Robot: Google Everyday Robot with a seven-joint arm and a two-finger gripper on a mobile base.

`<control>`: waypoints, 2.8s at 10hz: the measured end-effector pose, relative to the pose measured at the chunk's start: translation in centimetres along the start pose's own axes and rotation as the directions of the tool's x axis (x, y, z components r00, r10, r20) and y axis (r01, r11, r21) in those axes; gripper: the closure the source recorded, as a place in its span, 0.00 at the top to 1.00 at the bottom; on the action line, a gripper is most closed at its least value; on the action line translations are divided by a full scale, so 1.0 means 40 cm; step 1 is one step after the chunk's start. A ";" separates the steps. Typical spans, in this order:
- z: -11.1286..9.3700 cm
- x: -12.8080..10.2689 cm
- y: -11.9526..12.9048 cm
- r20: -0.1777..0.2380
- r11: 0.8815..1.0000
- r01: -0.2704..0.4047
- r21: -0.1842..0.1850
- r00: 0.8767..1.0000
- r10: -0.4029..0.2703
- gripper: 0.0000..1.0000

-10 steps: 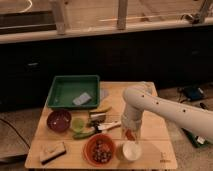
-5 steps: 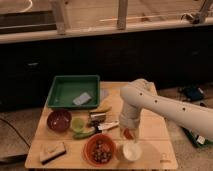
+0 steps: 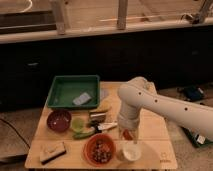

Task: Place apple in paper cup

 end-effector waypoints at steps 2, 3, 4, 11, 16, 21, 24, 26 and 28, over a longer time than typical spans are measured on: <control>0.001 -0.017 0.010 0.027 1.000 0.010 -0.016 1.000 -0.010 0.27; 0.004 -0.023 0.016 0.039 1.000 0.011 -0.024 0.999 -0.010 0.37; 0.006 -0.027 0.026 0.050 0.999 0.007 -0.031 0.999 -0.006 0.49; 0.008 -0.048 0.075 0.064 0.999 -0.007 -0.047 0.998 0.010 0.80; 0.006 -0.055 0.083 0.072 0.999 -0.001 -0.048 0.997 0.004 0.80; 0.023 -0.037 0.087 0.096 0.998 -0.003 -0.061 0.995 0.009 0.80; 0.023 -0.037 0.087 0.096 0.998 -0.003 -0.061 0.995 0.009 0.80; 0.023 -0.037 0.087 0.096 0.998 -0.003 -0.060 0.995 0.009 0.80; 0.023 -0.037 0.087 0.096 0.998 -0.003 -0.060 0.995 0.009 0.80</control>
